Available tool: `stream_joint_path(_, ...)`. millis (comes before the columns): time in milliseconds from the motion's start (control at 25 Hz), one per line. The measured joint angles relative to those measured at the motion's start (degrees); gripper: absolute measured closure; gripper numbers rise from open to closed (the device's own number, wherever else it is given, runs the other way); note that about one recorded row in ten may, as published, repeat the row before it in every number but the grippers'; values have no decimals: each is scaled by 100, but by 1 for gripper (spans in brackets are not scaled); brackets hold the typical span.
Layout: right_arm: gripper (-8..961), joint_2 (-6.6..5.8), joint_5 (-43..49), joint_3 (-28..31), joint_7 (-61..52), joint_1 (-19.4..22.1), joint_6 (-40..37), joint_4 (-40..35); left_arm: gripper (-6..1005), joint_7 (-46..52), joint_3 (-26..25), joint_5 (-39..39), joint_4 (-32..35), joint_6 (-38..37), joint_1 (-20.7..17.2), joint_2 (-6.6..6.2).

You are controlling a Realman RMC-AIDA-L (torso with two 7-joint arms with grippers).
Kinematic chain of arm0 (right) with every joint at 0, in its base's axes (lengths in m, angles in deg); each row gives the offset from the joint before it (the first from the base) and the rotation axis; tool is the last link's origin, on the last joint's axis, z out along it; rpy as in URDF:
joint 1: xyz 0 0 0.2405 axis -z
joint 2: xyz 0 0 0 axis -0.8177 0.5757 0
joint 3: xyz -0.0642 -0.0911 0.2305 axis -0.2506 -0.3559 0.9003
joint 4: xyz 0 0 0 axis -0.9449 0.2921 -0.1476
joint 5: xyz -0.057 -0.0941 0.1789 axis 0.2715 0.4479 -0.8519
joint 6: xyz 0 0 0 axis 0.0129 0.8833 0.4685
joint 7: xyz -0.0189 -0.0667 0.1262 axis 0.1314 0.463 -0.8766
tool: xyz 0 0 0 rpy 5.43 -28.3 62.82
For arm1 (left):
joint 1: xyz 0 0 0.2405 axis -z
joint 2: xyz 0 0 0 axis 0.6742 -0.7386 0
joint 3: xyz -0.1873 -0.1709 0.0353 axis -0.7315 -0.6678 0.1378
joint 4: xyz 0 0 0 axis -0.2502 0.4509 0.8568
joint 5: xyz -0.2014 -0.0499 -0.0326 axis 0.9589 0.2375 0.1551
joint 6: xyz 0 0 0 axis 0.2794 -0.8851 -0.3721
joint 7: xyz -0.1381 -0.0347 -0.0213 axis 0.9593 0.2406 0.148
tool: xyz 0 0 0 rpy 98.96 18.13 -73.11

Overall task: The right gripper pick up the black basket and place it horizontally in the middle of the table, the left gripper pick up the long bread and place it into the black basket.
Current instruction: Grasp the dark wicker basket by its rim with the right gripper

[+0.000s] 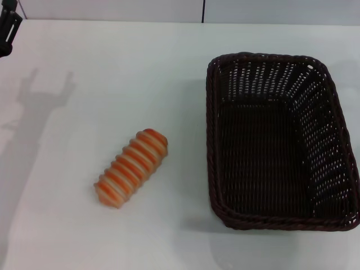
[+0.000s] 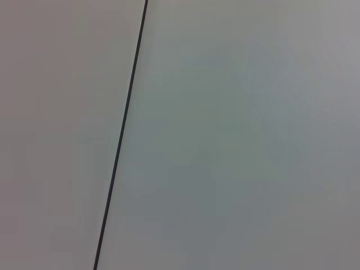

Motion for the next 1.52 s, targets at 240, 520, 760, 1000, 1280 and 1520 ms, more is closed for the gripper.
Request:
stream_joint_path(240,738,-40,3362,-1310,-3132,-243,-2032,530,135,0,47,1,23,-169,-40,0)
stream_joint_path(520,737,-115,6738,-1715,-8153,83,-2678,1132,135,0,88,2,46,-261,-103,0)
stream_joint_path(760,737,-124,9144,-1466,-12528,323,-3228,1808,135,29,89,1,50,-325,-137,0)
stream_joint_path(1000,738,-101,10142,-1468,-15125,614,-3407,1971,135,51,120,11,5,-397,-205,11)
stream_joint_path(1280,712,-104,11110,-1675,-16440,1344,-2864,1397,135,57,215,23,0,-393,-203,17)
stream_joint_path(1520,662,-104,11587,-1677,-16495,1854,-1720,393,135,62,219,11,-1,-385,-208,14)
